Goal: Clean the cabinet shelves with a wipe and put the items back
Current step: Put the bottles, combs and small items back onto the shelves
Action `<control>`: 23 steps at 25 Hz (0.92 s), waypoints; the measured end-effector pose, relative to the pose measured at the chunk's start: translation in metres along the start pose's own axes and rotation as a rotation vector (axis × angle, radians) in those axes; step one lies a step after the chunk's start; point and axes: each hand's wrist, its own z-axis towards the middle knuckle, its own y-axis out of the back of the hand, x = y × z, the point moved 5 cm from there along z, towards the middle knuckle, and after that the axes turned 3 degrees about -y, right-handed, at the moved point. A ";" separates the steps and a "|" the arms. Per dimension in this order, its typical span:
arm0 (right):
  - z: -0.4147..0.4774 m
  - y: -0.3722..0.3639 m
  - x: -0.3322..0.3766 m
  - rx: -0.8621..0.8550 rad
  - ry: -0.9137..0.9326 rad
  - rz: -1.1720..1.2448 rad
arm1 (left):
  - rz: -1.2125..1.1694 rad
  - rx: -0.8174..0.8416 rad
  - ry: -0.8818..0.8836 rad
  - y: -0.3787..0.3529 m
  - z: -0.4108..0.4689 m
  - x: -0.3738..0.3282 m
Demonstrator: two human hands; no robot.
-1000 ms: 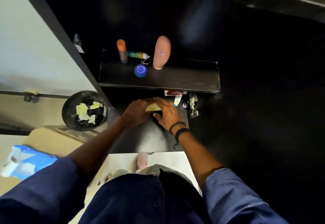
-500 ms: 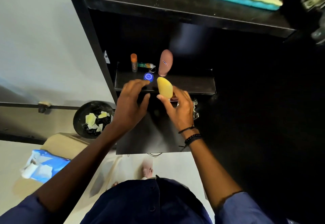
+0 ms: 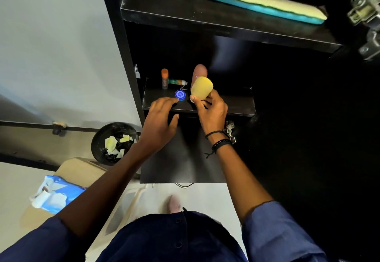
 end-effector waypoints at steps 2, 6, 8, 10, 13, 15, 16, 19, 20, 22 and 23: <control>0.001 -0.001 -0.003 0.000 0.011 -0.028 | -0.002 0.008 0.014 -0.002 -0.001 0.000; 0.002 -0.001 -0.006 0.009 0.004 -0.027 | 0.011 0.008 0.015 -0.007 -0.004 0.003; 0.000 0.000 -0.005 0.011 0.008 -0.009 | 0.016 0.011 0.010 -0.009 -0.005 0.004; -0.001 0.000 -0.007 0.015 0.005 0.007 | 0.025 0.014 0.009 -0.011 -0.005 0.005; -0.003 0.001 -0.006 0.026 0.004 0.023 | 0.039 0.001 -0.003 -0.012 -0.005 0.001; -0.011 0.009 -0.001 -0.045 0.041 0.015 | 0.054 -0.041 -0.017 -0.010 -0.006 -0.002; -0.018 0.016 0.000 -0.113 0.067 0.008 | 0.079 -0.065 -0.044 -0.011 -0.008 -0.004; -0.042 0.035 -0.026 -0.231 0.083 -0.028 | 0.164 -0.018 -0.219 -0.033 -0.021 -0.010; -0.049 0.039 -0.043 -0.236 0.054 -0.063 | 0.176 0.041 -0.264 -0.046 -0.025 -0.010; -0.052 0.040 -0.094 -0.149 -0.077 -0.181 | 0.190 0.187 -0.260 -0.077 -0.029 -0.003; -0.053 0.037 -0.119 -0.048 -0.201 -0.282 | 0.194 0.260 -0.226 -0.091 -0.030 0.004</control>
